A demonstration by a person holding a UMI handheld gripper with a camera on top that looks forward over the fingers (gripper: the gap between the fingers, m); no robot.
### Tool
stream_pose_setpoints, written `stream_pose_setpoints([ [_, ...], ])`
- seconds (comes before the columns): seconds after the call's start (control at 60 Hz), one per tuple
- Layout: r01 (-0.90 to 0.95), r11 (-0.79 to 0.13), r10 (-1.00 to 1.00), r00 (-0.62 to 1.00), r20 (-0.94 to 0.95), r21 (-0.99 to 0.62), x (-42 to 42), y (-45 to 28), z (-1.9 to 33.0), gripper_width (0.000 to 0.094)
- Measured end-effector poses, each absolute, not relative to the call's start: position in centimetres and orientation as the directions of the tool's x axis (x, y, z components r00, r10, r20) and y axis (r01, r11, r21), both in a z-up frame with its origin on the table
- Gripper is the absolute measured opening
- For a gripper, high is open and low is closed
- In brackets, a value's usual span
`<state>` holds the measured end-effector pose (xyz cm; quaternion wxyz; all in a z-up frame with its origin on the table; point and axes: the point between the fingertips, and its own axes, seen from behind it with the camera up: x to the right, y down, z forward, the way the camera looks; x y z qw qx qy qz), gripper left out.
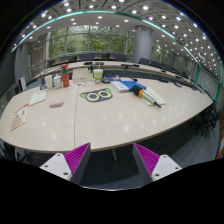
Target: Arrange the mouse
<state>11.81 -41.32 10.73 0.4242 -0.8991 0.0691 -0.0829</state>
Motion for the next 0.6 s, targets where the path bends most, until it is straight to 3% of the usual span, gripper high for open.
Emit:
stream_pose_setpoints([
  [0.15,-0.011,-0.638,-0.114,0.990,0.080,-0.770,6.4,-37.5,8.8,0.0852],
  [0.4,0.054,-0.587,0.025,0.999,0.048,-0.808,-7.7,-23.0,4.9,0.0853],
  [0.6,0.082,-0.609,0.055,0.997,0.061,-0.789,-14.5,-12.5,0.5,0.0851],
])
